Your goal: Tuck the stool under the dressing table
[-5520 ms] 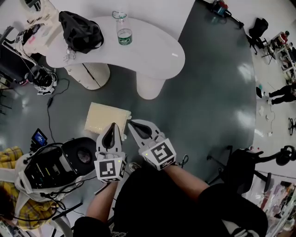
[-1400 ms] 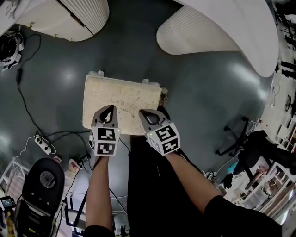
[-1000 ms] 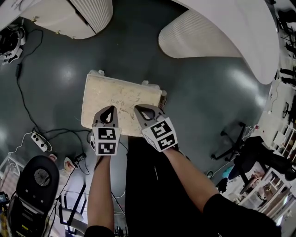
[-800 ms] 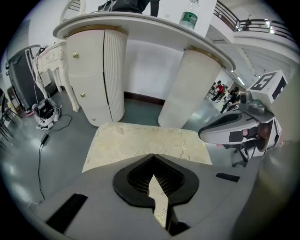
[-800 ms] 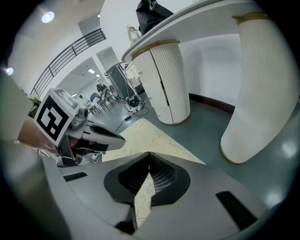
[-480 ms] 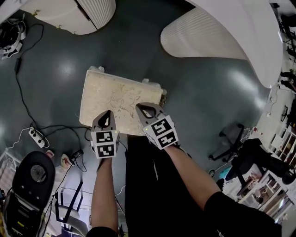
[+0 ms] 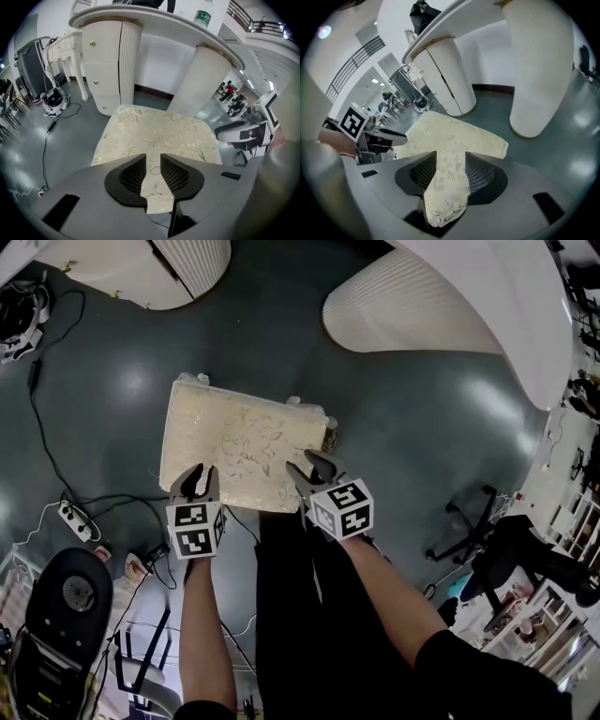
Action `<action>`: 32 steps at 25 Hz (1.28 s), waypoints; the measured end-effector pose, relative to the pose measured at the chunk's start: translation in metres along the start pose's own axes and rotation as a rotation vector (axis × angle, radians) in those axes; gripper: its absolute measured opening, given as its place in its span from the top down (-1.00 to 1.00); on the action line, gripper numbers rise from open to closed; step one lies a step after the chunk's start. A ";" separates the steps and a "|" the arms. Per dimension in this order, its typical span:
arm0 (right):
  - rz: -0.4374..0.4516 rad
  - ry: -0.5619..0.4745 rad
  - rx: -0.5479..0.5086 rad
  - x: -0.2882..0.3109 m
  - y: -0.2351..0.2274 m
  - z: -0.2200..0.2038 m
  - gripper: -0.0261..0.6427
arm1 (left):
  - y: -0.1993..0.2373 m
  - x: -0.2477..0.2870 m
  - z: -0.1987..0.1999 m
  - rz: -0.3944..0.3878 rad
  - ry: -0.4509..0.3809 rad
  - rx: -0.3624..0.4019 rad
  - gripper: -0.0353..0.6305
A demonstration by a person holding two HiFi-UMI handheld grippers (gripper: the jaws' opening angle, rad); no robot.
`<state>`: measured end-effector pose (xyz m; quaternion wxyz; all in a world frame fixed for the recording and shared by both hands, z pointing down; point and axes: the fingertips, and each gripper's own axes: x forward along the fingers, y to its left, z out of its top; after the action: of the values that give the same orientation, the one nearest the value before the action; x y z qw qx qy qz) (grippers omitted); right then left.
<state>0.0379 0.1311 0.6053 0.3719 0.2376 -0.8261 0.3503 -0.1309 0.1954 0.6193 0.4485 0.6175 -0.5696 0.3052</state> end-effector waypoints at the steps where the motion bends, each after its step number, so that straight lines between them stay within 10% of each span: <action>1: -0.016 0.007 0.022 -0.002 -0.006 -0.006 0.46 | 0.001 0.000 -0.002 0.003 0.010 -0.003 0.59; 10: -0.078 0.001 0.272 -0.006 -0.033 -0.037 0.23 | -0.009 -0.006 -0.026 0.039 0.075 0.094 0.46; 20: -0.038 -0.007 0.406 0.004 -0.046 -0.047 0.15 | 0.082 0.003 0.018 0.015 0.124 0.115 0.15; 32: 0.106 -0.027 0.517 0.018 -0.045 -0.053 0.10 | 0.093 0.025 0.014 -0.343 0.280 0.104 -0.04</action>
<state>0.0796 0.1395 0.6629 0.2690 0.2859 -0.7252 0.5656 -0.2200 0.1766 0.6544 0.5359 0.6793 -0.3718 0.3364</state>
